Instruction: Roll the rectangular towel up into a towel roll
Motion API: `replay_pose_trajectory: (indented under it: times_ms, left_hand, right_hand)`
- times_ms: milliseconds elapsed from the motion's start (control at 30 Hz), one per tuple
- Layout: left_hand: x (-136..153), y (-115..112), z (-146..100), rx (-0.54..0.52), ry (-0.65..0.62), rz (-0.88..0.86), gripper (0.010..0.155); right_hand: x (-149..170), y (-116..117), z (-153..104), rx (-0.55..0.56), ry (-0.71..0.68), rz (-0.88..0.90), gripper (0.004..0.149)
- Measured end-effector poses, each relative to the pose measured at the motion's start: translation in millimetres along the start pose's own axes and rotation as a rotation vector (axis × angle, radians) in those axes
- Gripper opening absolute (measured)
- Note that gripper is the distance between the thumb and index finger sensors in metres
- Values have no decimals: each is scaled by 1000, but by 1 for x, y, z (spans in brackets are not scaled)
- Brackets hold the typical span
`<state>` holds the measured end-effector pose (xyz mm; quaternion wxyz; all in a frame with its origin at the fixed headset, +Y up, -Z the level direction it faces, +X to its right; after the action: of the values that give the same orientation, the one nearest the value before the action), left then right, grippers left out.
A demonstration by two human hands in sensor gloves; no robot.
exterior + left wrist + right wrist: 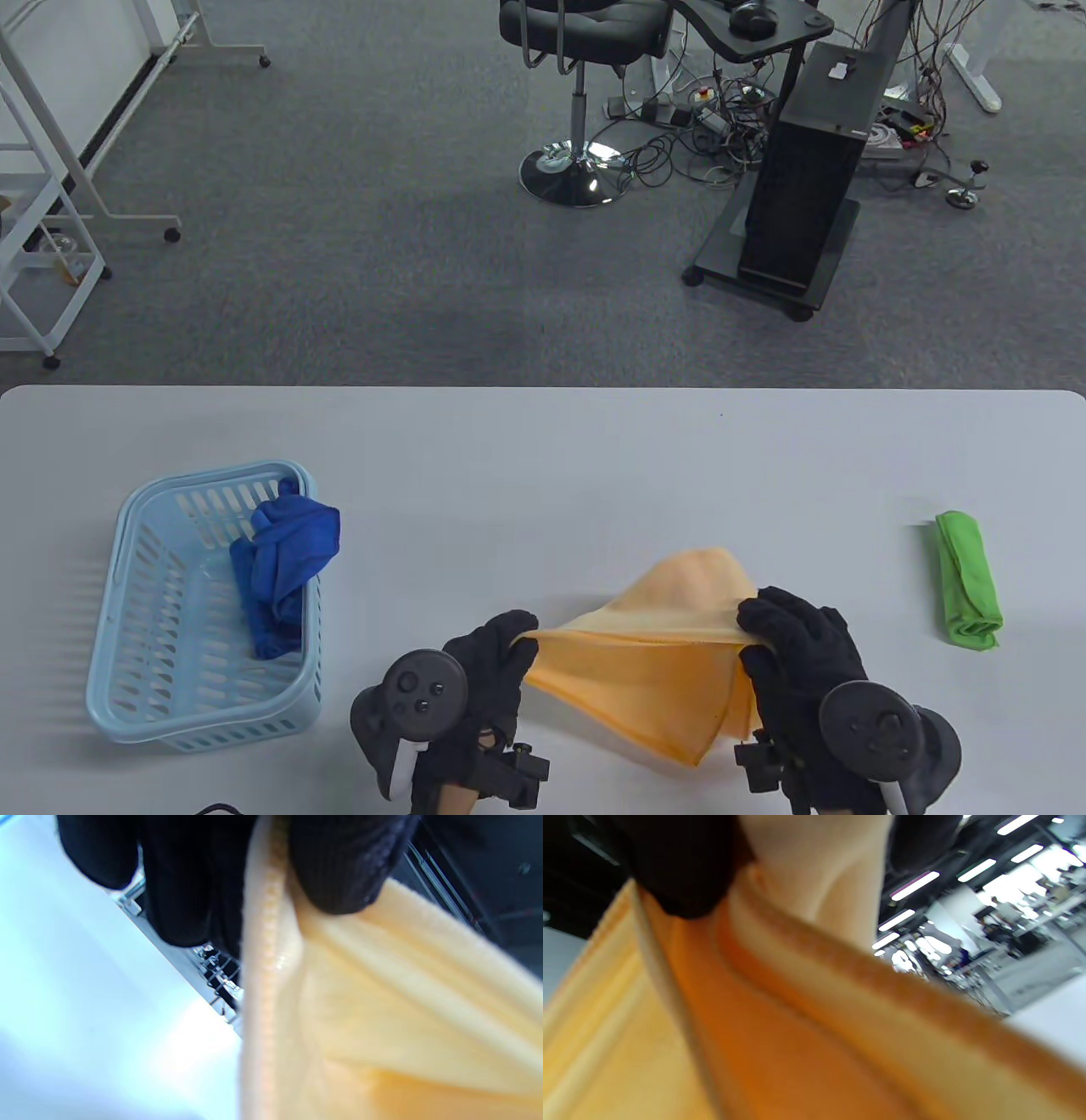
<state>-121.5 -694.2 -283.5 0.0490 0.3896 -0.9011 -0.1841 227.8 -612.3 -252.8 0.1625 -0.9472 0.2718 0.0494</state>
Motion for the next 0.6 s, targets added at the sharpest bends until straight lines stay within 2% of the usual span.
replay_pose_trajectory:
  times_ms: [100, 167, 200, 267, 333, 433, 500, 533, 567, 600]
  left_hand:
    - [0, 17, 3, -81, 26, 16, 44]
    - [6, 33, 5, -137, 51, -21, 44]
    - [10, 43, 5, -185, 64, -32, 44]
    - [15, 55, 6, -229, 67, -18, 44]
    - [19, 61, 5, -259, 72, -1, 45]
    - [19, 57, 4, -241, 68, 9, 45]
    - [18, 56, 3, -235, 52, 34, 45]
    - [17, 55, 3, -227, 48, 38, 45]
    - [16, 55, 3, -223, 45, 36, 45]
    - [15, 54, 3, -213, 38, 28, 45]
  right_hand:
    - [8, 22, 3, -178, 8, -77, 65]
    - [20, 30, 0, -186, 5, 9, 64]
    - [28, 34, 1, -222, 36, 78, 63]
    - [42, 43, 3, -339, 99, 79, 62]
    - [62, 58, 6, -389, 162, -55, 58]
    - [86, 86, 4, -558, 208, -346, 59]
    - [94, 103, -1, -683, 198, -425, 69]
    - [98, 118, -7, -800, 198, -421, 82]
    - [101, 125, -9, -851, 222, -417, 92]
    - [105, 134, -12, -893, 257, -443, 96]
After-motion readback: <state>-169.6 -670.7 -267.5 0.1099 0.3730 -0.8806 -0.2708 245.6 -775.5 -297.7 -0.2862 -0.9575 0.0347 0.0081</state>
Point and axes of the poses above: the tracker on the back of each hand, its own x axis roughly to the little-finger side, its own z axis roughly from the wrist to the fingertips, y = z × x, the point moved 5 cm from there along z, roughly from the wrist to the fingertips, and after that the axes turned 11 degrees about -x, right-handed, at the moved point
